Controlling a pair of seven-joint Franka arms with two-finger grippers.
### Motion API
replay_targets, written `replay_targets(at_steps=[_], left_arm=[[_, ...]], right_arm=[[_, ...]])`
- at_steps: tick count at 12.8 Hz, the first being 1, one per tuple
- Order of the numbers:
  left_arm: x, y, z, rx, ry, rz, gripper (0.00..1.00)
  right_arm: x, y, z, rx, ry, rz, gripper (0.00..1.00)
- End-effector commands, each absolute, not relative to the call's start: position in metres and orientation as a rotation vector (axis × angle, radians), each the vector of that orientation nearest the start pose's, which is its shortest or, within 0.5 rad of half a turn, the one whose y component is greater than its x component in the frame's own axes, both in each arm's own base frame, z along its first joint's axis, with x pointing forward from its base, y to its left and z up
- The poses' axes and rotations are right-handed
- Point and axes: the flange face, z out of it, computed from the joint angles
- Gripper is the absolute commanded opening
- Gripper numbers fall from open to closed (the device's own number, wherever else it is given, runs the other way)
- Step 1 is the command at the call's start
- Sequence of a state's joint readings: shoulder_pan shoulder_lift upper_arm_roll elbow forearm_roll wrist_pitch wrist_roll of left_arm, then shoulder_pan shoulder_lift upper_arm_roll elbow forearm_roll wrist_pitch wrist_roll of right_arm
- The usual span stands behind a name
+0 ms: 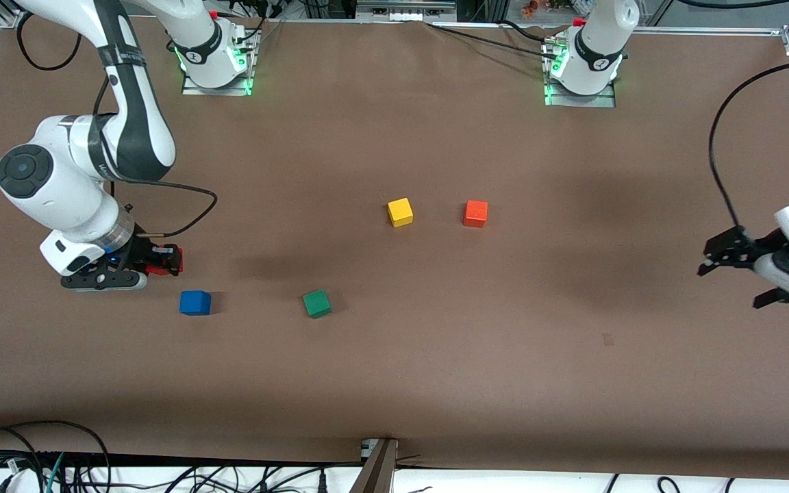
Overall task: Pass red block to right arm, stack on blue
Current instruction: 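Carry the red cube with the right gripper over the blue cube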
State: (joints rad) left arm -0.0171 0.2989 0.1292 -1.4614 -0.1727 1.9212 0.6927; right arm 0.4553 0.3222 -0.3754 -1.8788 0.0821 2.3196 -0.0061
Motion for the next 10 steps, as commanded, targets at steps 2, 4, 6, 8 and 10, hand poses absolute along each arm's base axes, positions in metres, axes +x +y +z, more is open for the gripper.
replay_targets(at_steps=[2, 4, 6, 8, 10], left_arm=[[0.624, 0.058, 0.57, -3.143, 0.439, -0.221, 1.0], [0.609, 0.059, 0.57, -3.213, 0.037, -0.051, 1.0], [0.602, 0.062, 0.567, -3.219, -0.116, 0.048, 1.0], [0.602, 0.063, 0.563, -3.226, -0.135, 0.067, 1.0], [0.596, 0.057, 0.56, -3.218, -0.118, 0.15, 1.0]], right_arm=[[0.639, 0.072, 0.349, -3.215, -0.166, -0.32, 0.1], [0.646, 0.075, 0.335, -3.218, -0.171, -0.366, 0.1], [0.655, 0.077, 0.324, -3.223, -0.174, -0.391, 0.1], [0.665, 0.076, 0.319, -3.231, -0.168, -0.399, 0.1], [0.668, 0.076, 0.308, -3.24, -0.162, -0.386, 0.1]])
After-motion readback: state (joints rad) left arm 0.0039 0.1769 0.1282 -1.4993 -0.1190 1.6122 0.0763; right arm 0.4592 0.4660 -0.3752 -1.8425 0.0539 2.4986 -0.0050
